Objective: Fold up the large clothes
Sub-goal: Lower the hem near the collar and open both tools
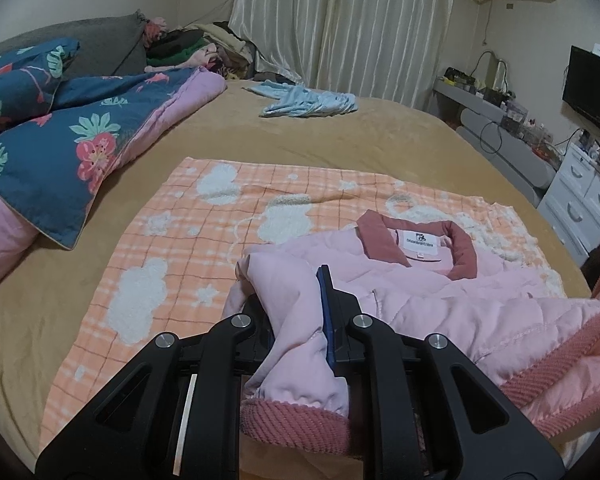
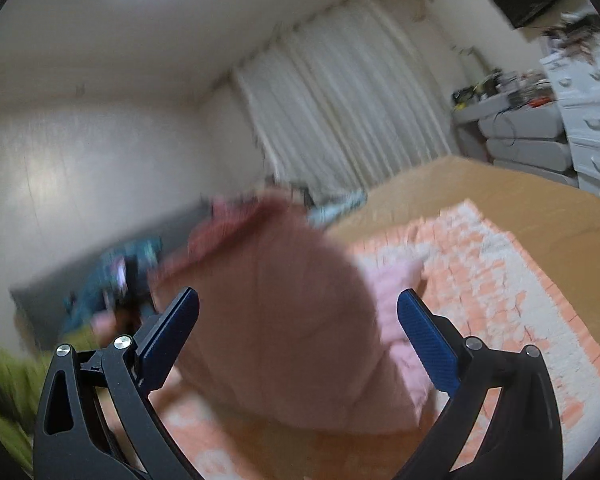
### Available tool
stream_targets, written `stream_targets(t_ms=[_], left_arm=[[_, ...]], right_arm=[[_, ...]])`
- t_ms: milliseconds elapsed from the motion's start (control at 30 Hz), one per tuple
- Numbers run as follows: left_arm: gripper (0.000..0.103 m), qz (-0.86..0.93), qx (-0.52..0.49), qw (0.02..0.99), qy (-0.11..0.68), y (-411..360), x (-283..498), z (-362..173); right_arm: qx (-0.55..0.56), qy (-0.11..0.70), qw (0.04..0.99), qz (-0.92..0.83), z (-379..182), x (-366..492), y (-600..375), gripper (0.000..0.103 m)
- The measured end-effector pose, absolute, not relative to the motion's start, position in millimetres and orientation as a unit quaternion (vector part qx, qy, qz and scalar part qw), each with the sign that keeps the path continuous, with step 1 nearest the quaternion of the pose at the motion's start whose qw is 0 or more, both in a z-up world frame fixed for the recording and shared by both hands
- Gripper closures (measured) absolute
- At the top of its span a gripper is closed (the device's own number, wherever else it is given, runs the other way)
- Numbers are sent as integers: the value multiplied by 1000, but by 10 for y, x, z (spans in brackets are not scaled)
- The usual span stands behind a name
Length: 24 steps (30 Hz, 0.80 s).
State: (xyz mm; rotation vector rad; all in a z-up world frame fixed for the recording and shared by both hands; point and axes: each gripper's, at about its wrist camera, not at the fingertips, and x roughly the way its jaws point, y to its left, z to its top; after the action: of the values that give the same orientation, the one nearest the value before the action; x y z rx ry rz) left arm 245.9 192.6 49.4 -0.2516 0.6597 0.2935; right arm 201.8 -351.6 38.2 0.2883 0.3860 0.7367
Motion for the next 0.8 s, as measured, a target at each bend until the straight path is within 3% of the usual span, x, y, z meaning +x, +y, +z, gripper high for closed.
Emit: stream_targets(t_ms=[200, 233, 267, 300, 367, 467, 500, 567, 700, 800], left_arm=[[92, 139, -133, 927, 322, 1970, 2471, 477], [92, 136, -137, 927, 321, 1986, 2468, 472], [91, 131, -141, 928, 318, 1997, 2465, 478], [90, 127, -144, 930, 315, 2008, 2458, 483], [81, 113, -159, 929, 314, 2041, 2452, 494], [49, 88, -187, 930, 303, 2073, 2421, 592], [46, 86, -186, 932, 299, 2054, 2409, 650], [27, 91, -172, 939, 283, 2010, 2359, 789], [17, 86, -142, 957, 239, 1971, 2163, 1125], [12, 110, -106, 957, 247, 1999, 2118, 1091]], right_arm=[[64, 266, 911, 308, 77, 2608, -3120, 5], [51, 263, 914, 304, 49, 2686, -3060, 20], [45, 264, 914, 306, 44, 2734, -3011, 45], [35, 268, 917, 294, 60, 2796, -2940, 49], [14, 270, 922, 278, 118, 2882, -2808, 70], [-22, 266, 931, 248, 221, 2967, -2609, 79], [-28, 264, 933, 243, 250, 2999, -2550, 80], [-37, 259, 936, 237, 304, 3077, -2409, 83], [-56, 248, 939, 233, 374, 3204, -2206, 84], [-50, 251, 940, 228, 362, 3352, -2132, 83]])
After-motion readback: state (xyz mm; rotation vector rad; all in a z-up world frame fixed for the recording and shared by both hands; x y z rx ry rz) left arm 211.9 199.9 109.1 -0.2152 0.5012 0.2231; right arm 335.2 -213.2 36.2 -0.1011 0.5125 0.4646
